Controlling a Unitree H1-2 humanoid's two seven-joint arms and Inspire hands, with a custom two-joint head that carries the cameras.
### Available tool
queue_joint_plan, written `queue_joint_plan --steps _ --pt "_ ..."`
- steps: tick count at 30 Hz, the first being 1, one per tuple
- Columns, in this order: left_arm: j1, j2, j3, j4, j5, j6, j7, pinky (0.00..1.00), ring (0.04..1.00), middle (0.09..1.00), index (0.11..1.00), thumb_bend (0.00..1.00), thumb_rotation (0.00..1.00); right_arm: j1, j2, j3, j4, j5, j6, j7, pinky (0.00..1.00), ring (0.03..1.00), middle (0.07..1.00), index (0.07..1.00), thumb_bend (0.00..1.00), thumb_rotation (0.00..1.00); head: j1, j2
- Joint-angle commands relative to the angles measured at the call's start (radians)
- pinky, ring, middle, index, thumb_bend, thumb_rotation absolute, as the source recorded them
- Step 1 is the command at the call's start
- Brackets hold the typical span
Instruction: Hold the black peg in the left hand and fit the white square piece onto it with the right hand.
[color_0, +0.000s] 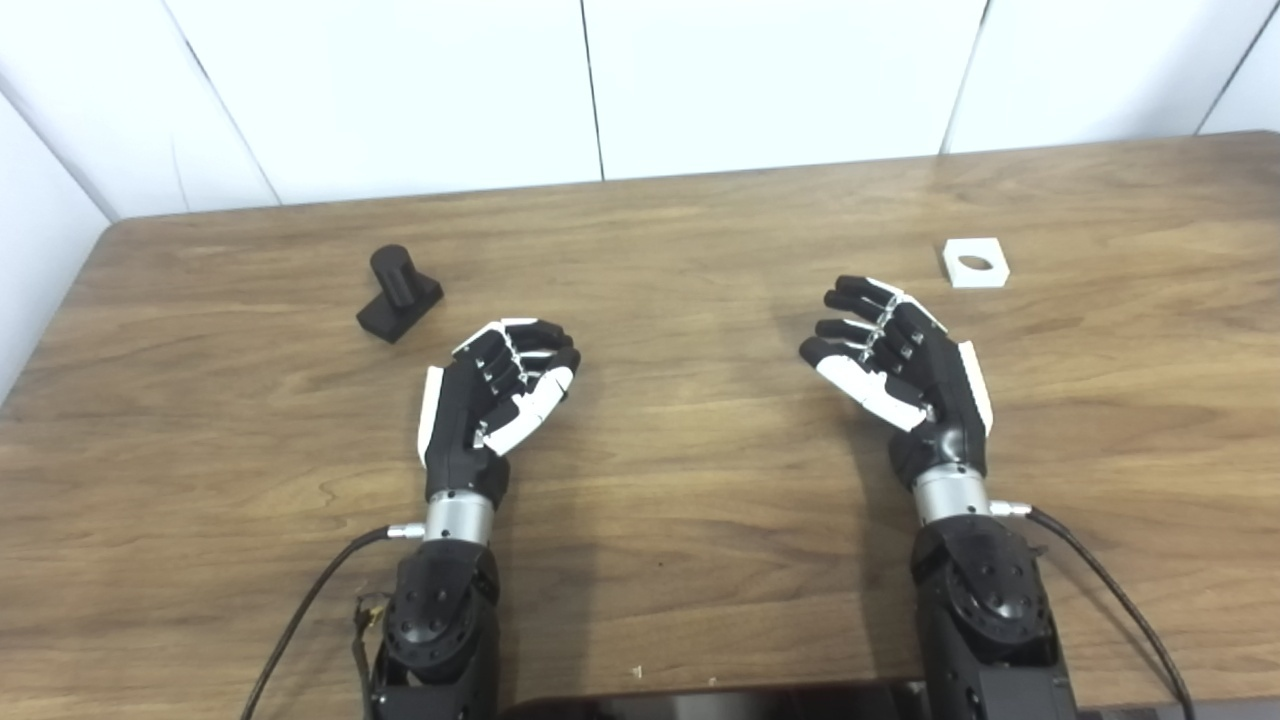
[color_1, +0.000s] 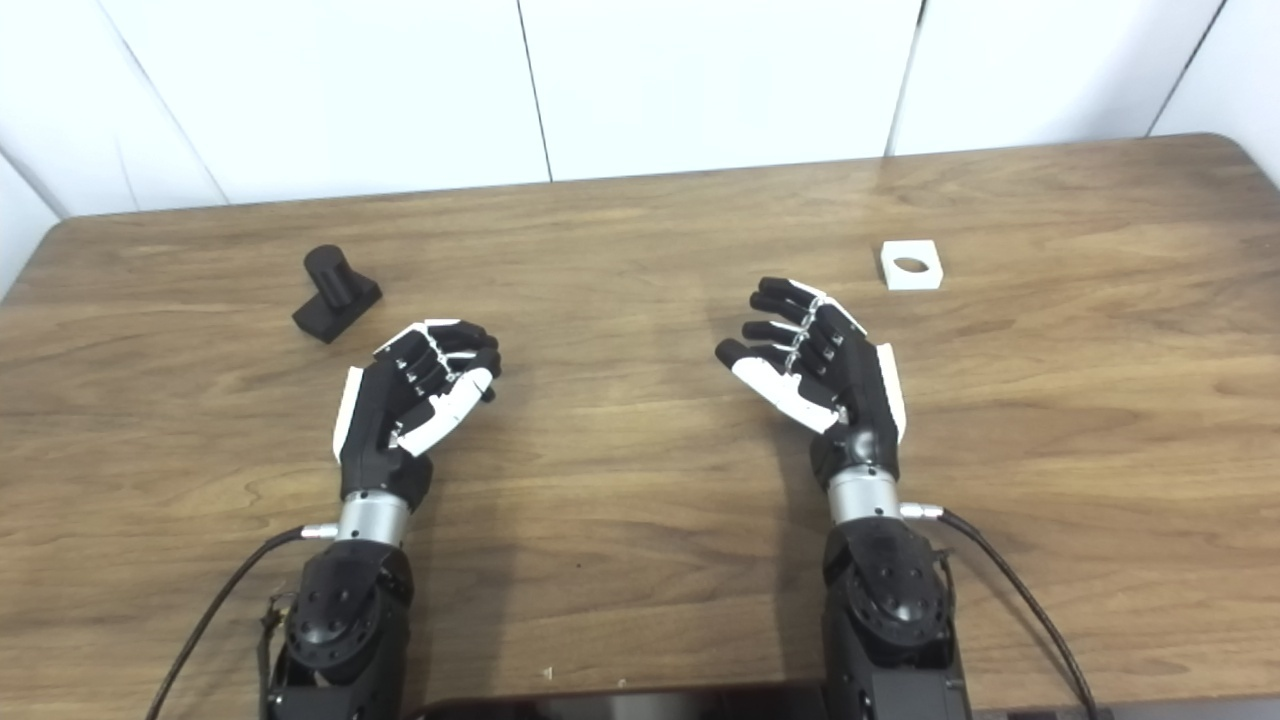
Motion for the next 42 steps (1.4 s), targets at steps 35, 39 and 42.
queue_joint_plan --steps 35,39,42 --pt "-0.064 0.073 -0.026 -0.004 -0.055 0.027 -0.102 0.44 0.570 0.648 0.497 0.50 0.07 -0.062 -0.051 -0.034 0.095 0.062 -0.115 0.023 0.61 0.661 0.703 0.680 0.71 0.20 0.177 -0.119" --pt "-0.075 0.145 -0.041 -0.064 -0.001 0.076 -0.126 0.46 0.614 0.679 0.497 0.50 0.07 -0.063 -0.056 -0.038 0.098 0.070 -0.116 0.025 0.61 0.666 0.704 0.679 0.72 0.20 0.185 -0.122" --pt "-0.091 0.204 -0.038 -0.108 0.032 0.107 -0.143 0.46 0.595 0.667 0.497 0.50 0.07 -0.062 -0.059 -0.039 0.101 0.077 -0.121 0.028 0.59 0.669 0.710 0.682 0.70 0.17 0.186 -0.121"
